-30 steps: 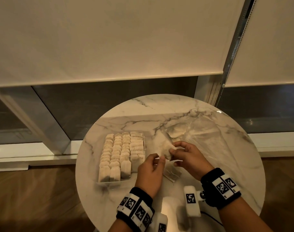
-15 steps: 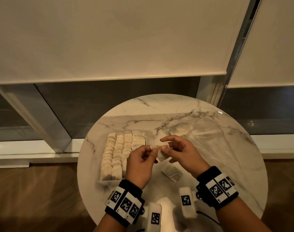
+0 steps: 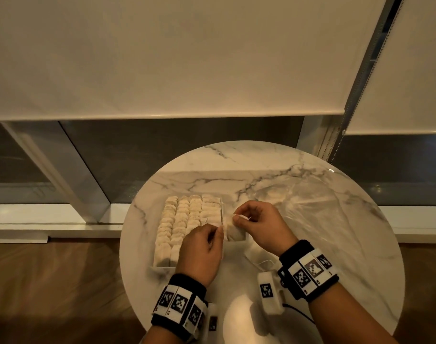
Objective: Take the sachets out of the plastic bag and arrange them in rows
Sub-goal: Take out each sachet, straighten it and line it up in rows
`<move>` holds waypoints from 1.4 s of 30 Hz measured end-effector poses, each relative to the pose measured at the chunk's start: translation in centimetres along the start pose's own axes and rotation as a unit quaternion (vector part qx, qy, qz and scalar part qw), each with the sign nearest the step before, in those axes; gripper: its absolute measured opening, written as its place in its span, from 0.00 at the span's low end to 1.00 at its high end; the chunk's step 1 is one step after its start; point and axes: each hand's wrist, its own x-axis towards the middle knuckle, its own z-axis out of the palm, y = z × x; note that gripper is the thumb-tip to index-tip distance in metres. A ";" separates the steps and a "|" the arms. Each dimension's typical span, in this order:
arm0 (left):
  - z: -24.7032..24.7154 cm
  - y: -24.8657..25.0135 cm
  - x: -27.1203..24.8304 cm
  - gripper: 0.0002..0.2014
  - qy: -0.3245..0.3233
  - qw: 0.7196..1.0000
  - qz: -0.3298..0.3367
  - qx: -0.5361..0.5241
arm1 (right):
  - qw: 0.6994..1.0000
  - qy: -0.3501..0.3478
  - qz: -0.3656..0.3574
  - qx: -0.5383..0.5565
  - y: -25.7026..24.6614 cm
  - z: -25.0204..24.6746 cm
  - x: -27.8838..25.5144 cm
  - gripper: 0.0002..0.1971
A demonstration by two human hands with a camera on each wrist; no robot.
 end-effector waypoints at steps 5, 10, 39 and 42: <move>-1.2 -2.3 -0.3 0.19 -0.086 0.950 -0.056 0.295 | 0.999 0.005 -0.003 -0.053 -0.4 2.5 1.5 0.03; -0.6 -3.4 -1.0 0.27 -0.141 0.928 -0.081 0.337 | 0.974 -0.090 -0.007 -0.210 -0.4 4.8 3.0 0.07; -0.9 -3.1 -1.3 0.21 -0.200 0.934 -0.032 0.293 | 0.863 -0.252 0.014 -0.438 -0.3 8.0 5.5 0.11; -0.9 -3.0 -1.3 0.21 -0.197 0.935 -0.032 0.293 | 0.850 -0.232 -0.013 -0.473 -0.3 7.9 5.5 0.10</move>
